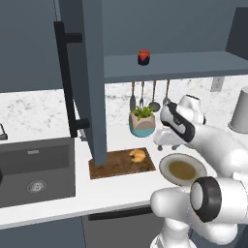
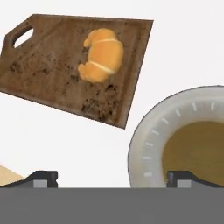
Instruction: From the different types of pastries on the counter, select a croissant and place it on the cutting board. Then retrieve a jar of jam from the cabinet and place it alongside the croissant on the cutting board.
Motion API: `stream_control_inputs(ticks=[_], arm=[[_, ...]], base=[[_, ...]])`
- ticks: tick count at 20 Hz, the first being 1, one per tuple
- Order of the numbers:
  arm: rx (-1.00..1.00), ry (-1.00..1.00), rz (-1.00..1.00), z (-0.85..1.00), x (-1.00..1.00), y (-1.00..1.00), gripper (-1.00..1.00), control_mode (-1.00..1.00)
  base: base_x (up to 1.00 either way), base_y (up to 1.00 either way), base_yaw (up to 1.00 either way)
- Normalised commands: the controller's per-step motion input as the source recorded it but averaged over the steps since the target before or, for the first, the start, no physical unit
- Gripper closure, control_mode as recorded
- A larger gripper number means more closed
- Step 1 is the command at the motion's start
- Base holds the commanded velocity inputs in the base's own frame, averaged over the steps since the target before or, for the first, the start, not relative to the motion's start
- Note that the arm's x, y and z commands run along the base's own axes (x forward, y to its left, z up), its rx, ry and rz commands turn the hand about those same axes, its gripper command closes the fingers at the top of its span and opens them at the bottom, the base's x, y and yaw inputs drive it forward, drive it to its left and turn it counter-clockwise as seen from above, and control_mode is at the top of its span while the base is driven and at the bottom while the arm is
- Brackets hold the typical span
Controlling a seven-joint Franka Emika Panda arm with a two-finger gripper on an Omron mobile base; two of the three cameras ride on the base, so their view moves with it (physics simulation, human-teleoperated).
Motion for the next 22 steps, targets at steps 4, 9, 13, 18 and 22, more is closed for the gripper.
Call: stream_control_inputs(ticks=[4, 9, 13, 18, 22], arm=[[0.12, -0.26, 0.05, 0.69, -0.79, -0.13, -1.00, -1.00], [0.02, -0.25, 0.03, 0.88, -0.56, 0.06, -1.00, -1.00], [0.00, -0.24, 0.00, 0.91, -0.44, 0.25, -1.00, -1.00], [0.00, -0.25, 0.00, 0.87, -0.43, 0.16, -1.00, -1.00], [0.00, -0.24, -0.01, 0.92, -0.39, 0.01, -1.00, -1.00]], base=[[0.00, 0.00, 0.00], [0.00, 0.00, 0.00], [0.00, 0.00, 0.00], [0.00, 0.00, 0.00], [0.00, 0.00, 0.00]])
